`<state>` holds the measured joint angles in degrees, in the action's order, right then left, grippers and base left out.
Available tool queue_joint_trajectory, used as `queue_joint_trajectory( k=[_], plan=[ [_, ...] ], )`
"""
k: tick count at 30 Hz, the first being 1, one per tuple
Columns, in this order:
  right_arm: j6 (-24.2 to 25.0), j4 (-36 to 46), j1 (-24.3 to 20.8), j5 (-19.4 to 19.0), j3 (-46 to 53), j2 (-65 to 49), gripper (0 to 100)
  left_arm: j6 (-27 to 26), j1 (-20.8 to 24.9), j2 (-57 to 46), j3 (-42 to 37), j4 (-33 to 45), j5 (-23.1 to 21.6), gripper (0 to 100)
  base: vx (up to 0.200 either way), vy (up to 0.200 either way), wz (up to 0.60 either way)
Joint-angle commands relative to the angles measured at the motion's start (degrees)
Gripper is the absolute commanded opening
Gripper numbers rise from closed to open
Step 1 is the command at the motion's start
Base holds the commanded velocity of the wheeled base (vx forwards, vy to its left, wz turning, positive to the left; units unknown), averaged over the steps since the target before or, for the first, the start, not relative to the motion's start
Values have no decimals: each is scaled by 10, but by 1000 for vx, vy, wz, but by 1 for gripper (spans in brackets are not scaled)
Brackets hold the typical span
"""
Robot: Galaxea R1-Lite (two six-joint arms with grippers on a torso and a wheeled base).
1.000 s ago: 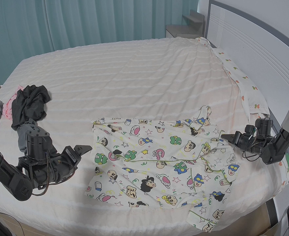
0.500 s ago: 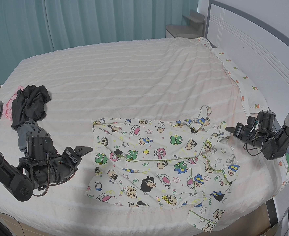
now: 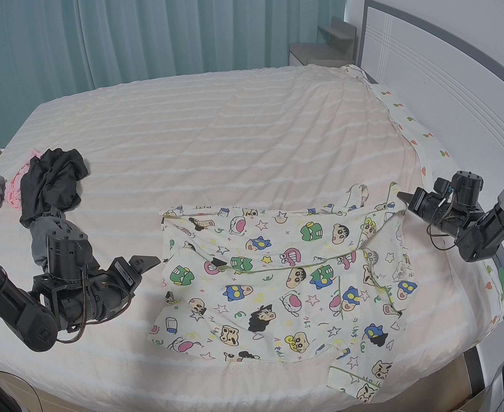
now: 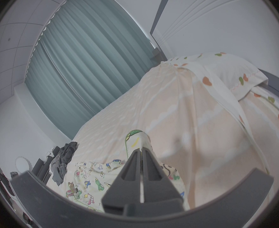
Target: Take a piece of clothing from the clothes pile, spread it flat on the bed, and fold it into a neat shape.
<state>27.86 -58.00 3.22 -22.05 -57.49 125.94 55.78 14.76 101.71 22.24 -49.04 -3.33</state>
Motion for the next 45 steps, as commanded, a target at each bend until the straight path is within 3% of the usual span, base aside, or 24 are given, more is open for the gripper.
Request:
queue_joint_trajectory(
  k=[1,9,10,22,30,32,35,45],
  plan=[
    [0,3,-9,10,-32,19,0,0,-1,2,1,-1,2,100,0,0,0],
    [-1,9,-11,24,-73,41,0,-1,-3,3,0,-17,3,100,0,0,0],
    [-1,17,-10,24,-75,41,100,-1,-4,3,0,-18,5,100,0,0,0],
    [-1,50,27,23,-16,-4,100,-16,8,-17,-18,-20,2,100,0,0,0],
    [5,45,47,-4,222,-162,100,-23,38,-66,-33,-18,-5,100,0,0,0],
    [5,45,47,-5,241,-175,100,-23,41,-66,-34,-18,-5,100,-200,0,0],
    [4,45,45,-14,351,-233,100,-22,59,-57,-43,-17,3,100,-200,0,0],
    [-2,16,14,-15,470,-235,100,-21,76,-39,-44,-17,24,100,-200,0,0]
  ],
)
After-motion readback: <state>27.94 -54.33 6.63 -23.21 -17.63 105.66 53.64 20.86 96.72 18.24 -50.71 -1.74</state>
